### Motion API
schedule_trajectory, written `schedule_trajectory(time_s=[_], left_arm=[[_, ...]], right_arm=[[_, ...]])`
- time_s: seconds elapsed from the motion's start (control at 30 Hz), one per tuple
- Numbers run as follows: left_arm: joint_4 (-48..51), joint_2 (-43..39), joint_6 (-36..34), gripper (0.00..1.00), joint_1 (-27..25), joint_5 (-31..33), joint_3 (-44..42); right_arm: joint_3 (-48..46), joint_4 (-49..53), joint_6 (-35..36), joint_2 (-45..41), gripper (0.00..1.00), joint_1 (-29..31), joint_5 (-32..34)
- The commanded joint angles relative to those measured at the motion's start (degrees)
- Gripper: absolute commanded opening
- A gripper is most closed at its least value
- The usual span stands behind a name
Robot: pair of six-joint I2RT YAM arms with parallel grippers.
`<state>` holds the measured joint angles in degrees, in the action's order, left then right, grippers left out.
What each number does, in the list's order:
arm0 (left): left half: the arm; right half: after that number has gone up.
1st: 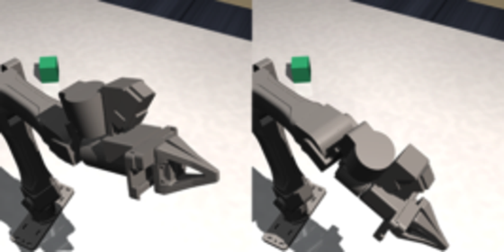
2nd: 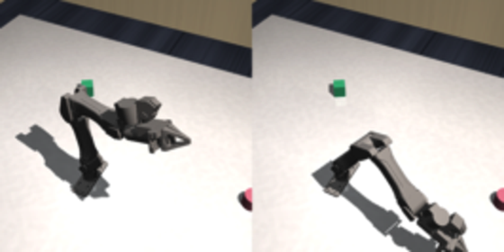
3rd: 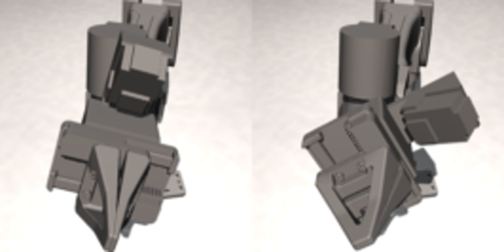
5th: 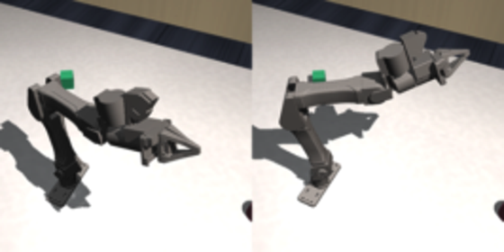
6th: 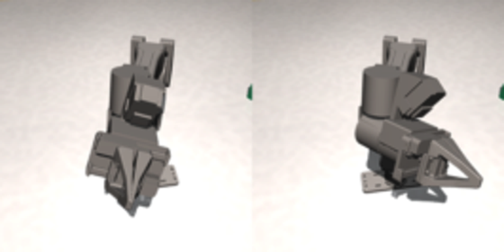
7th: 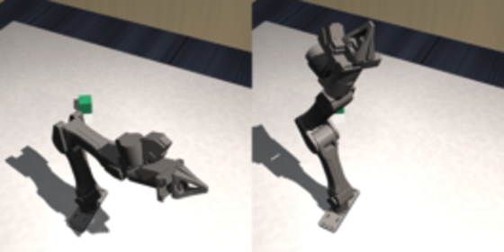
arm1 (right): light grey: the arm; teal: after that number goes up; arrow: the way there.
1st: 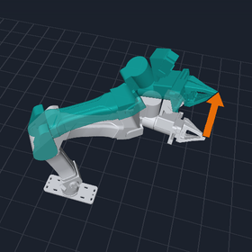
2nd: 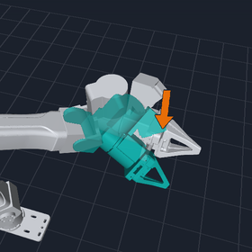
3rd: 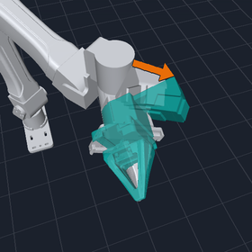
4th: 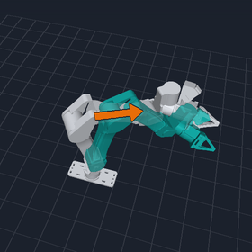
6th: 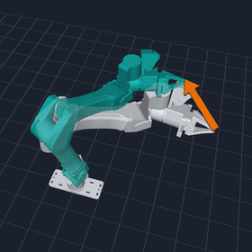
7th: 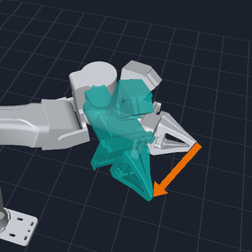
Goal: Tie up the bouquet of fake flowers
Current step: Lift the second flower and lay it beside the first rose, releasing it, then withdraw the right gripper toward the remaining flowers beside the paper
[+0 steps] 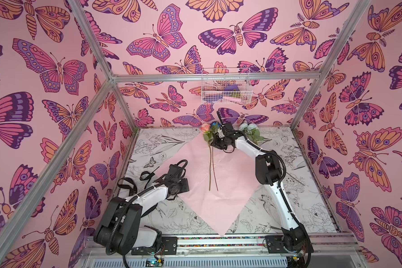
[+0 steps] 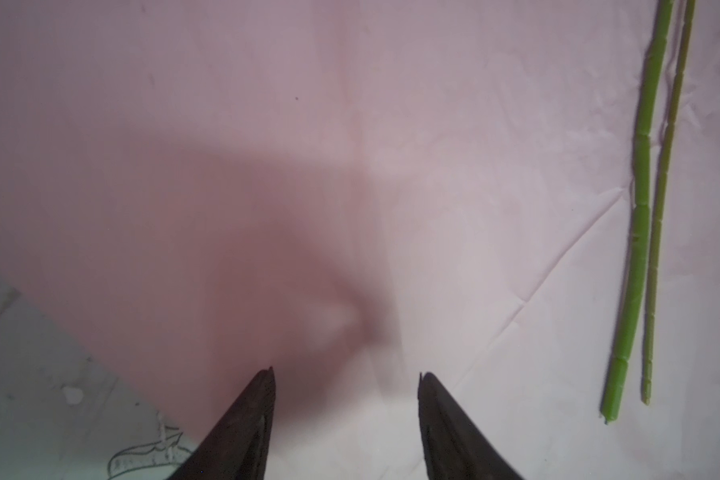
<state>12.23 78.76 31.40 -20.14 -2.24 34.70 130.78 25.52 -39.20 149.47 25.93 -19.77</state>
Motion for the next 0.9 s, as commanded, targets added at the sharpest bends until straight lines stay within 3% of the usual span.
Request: schedule_trajectory(time_s=[0.0,0.17,0.43,0.77,0.87], left_arm=[[0.01,-0.52,0.78,0.58,0.45,-0.91,-1.12],[0.07,-1.53,0.95,0.58,0.45,-1.00,-1.30],[0.07,-1.99,1.13,0.58,0.45,-0.75,-1.56],[0.07,-3.00,1.16,0.58,0.54,-0.77,-2.16],[0.08,-2.96,1.33,0.58,0.53,-0.57,-2.35]], right_arm=[[0.76,2.29,1.34,-2.43,0.27,0.43,0.98],[-4.20,7.49,6.04,-9.69,0.28,-0.05,6.03],[-26.05,10.65,13.72,-30.81,0.29,-1.94,16.55],[-54.76,19.66,15.44,-57.02,0.30,-6.17,41.76],[-61.11,22.04,14.06,-63.14,0.32,-8.23,46.17]])
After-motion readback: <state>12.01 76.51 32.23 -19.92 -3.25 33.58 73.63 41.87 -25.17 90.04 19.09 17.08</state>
